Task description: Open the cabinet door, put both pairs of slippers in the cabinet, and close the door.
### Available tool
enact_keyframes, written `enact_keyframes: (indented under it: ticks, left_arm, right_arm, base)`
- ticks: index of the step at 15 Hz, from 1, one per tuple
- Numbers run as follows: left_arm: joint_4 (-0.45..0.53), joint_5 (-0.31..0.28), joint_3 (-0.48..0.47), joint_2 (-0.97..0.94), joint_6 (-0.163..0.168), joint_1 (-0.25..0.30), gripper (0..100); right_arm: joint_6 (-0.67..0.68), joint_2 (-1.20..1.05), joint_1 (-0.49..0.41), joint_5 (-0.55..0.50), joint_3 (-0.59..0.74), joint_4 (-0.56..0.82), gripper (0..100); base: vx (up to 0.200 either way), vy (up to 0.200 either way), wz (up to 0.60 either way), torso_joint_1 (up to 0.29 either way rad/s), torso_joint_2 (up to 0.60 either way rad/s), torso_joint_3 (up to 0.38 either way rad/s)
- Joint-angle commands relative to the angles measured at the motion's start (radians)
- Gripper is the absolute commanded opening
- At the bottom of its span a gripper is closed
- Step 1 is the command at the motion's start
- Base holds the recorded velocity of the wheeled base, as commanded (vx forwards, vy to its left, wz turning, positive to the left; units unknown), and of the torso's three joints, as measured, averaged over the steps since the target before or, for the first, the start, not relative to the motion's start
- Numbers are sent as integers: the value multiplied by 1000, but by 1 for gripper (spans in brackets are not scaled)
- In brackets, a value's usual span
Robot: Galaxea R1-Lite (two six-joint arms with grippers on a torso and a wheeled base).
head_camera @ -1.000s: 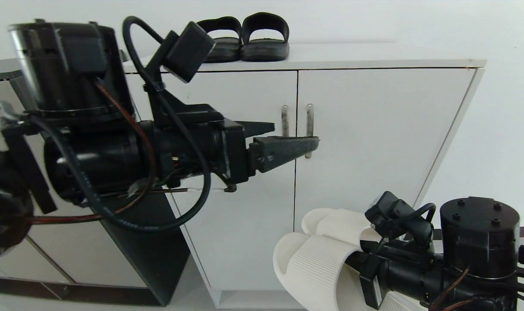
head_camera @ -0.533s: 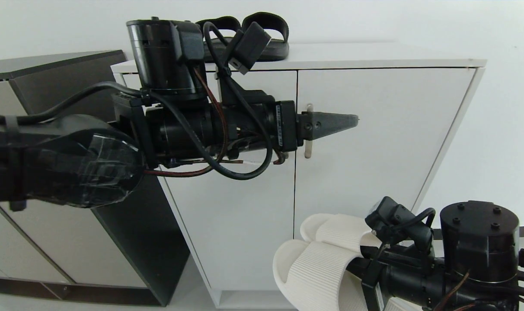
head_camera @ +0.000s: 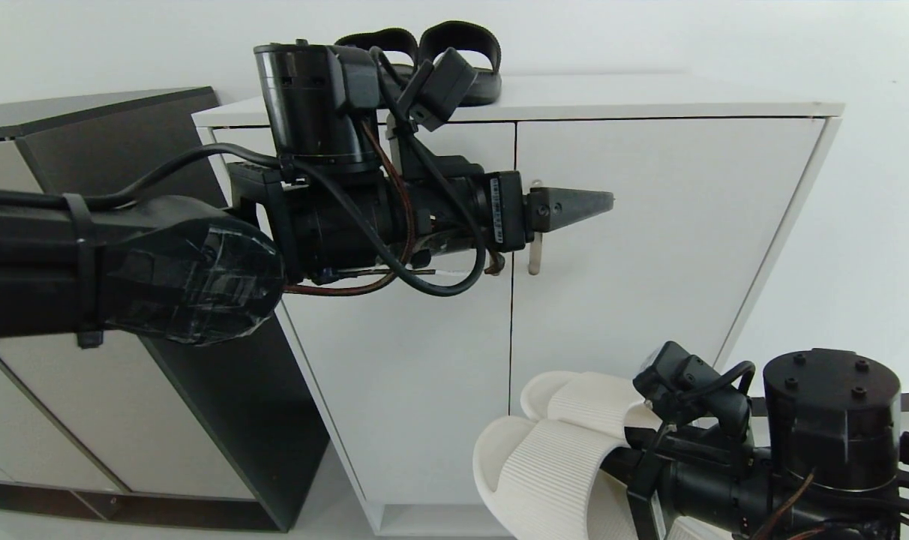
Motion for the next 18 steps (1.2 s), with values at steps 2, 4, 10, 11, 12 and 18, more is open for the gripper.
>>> enact_keyframes:
  ticks: [2,4,10,11,12,18]
  left_arm:
    - [27,14,12,-11,13,12,100]
    - [27,24,11,-7,13,20,100]
    - [27,55,-21,50,13,37,100]
    - [27,58,-26,62,13,37,100]
    - [24,58,-28,72,13,37,100]
    - [21,57,-55,108,15,29,0]
  right_arm:
    - [-1,1,-1,-1,1,-2,0]
    - [-1,1,1,-1,1,0,0]
    - [-1,3,-1,0,3,-2,0]
    - [-1,3,1,0,3,-2,0]
    - [-1,3,1,0,3,-2,0]
    - [-1,0,1,2,7,0,0]
  base:
    - [0,0,0,0,0,0]
    - [0,0,0,0,0,0]
    - [0,0,0,0,0,0]
    - [0,0,0,0,0,0]
    - [0,0,0,0,0,0]
    - [0,0,0,0,0,0]
